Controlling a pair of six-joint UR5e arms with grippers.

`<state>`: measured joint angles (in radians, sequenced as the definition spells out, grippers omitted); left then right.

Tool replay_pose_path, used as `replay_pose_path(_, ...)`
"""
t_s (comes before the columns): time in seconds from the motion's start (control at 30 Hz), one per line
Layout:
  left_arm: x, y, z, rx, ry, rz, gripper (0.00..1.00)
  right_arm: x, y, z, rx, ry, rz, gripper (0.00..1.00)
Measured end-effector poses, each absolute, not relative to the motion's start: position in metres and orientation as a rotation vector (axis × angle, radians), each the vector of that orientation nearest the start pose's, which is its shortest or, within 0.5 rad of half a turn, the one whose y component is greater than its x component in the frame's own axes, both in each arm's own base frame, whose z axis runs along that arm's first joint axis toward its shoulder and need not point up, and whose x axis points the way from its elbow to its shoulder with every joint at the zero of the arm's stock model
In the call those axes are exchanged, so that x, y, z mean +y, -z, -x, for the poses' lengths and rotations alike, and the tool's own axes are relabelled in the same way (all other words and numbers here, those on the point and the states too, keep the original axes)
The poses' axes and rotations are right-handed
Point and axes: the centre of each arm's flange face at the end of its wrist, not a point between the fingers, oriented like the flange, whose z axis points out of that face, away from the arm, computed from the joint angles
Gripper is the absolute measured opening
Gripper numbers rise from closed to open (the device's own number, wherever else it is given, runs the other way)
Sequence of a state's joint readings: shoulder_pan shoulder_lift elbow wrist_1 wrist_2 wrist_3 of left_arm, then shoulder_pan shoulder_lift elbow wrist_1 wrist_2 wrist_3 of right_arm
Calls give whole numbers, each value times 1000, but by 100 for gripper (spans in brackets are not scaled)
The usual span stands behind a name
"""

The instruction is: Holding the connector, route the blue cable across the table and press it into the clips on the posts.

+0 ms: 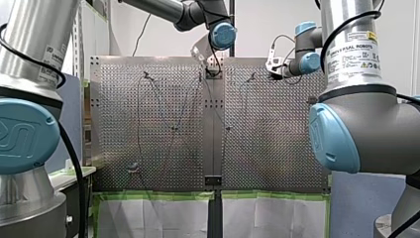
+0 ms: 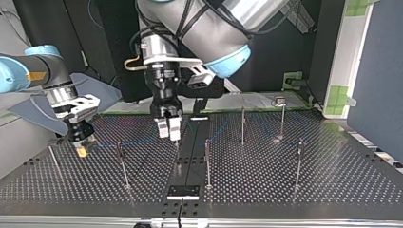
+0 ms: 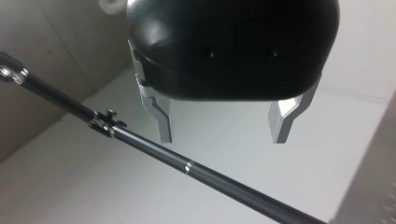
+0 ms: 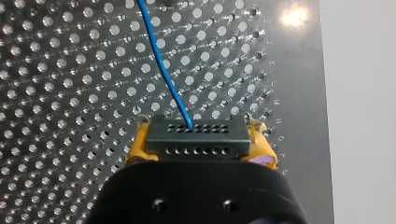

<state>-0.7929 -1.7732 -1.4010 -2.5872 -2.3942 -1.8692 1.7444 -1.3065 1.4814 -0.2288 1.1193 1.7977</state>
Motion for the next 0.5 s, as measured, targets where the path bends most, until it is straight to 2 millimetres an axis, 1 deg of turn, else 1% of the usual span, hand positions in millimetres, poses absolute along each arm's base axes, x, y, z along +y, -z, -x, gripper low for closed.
replay_pose_path(0.2,-453,-522,-349,1110,561,485,100,-553,-410,-277,-1013,-1825,-1567,0)
replay_pose_path(0.27,-453,-522,-341,1103,576,484,100,-553,-410,-277,-1013,-1825,-1567,0)
replay_pose_path(0.33,-457,-515,-336,1107,586,478,100,-553,-410,-277,-1012,-1825,-1567,0)
replay_pose_path(0.5,-477,-479,-324,1145,604,443,100,-552,-410,-277,-1013,-1824,-1566,0)
